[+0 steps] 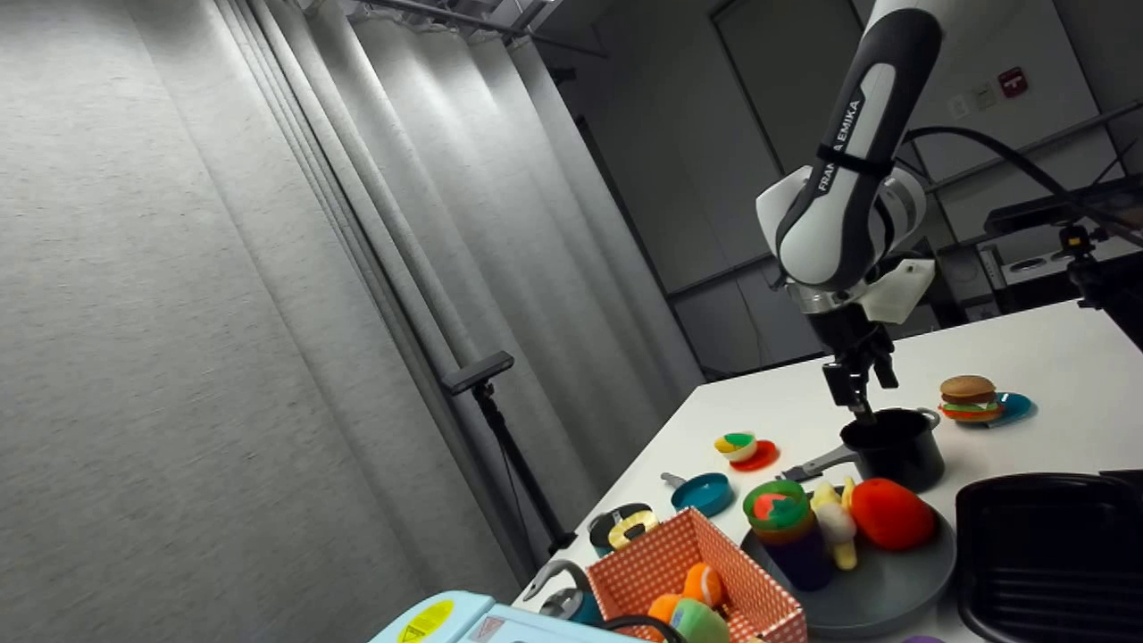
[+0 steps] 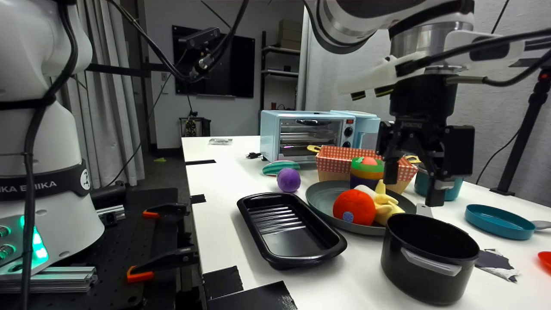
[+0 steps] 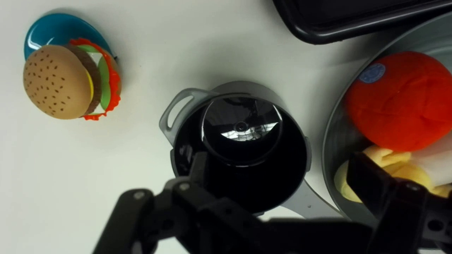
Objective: Turn the black pot around
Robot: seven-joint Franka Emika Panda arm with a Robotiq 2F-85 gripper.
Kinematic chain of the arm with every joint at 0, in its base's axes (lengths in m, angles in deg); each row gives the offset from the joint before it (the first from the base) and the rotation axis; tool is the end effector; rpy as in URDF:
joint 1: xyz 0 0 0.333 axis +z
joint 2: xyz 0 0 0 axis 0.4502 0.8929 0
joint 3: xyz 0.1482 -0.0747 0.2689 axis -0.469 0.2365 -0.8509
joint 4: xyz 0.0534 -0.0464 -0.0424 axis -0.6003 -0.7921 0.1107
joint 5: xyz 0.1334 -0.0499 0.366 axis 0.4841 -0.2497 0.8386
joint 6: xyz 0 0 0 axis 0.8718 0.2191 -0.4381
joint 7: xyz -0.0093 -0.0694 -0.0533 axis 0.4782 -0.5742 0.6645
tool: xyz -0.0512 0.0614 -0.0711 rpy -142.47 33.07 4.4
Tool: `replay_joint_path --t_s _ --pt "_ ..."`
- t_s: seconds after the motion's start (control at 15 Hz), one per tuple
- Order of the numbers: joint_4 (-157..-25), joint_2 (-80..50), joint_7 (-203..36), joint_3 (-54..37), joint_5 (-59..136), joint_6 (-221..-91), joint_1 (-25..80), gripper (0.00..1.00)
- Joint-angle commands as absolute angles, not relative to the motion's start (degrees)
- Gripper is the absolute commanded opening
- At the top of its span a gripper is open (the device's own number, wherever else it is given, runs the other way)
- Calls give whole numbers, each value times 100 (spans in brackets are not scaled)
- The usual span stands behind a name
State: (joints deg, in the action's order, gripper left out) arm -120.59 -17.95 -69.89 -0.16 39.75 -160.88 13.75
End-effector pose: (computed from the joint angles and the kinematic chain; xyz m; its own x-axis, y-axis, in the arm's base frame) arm 0.5244 -0.2425 0.3056 0.9693 -0.2384 0.0600 -0.2429 -0.9663 0.0851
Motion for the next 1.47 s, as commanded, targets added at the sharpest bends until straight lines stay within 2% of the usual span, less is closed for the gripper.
replay_joint_path --t_s 0.0,0.47,1.27,1.33,1.4 --pt "-11477 -1264 -6803 -123 4180 -16090 1250 100" --pt "-10944 -716 -6790 -272 4293 -16037 1185 100" --pt "-10964 -490 -6789 -384 4313 -16105 1118 100" --pt "-10974 -477 -6784 -383 4308 -16127 1114 93" --pt "-10979 -464 -6776 -386 4308 -16143 1107 72"
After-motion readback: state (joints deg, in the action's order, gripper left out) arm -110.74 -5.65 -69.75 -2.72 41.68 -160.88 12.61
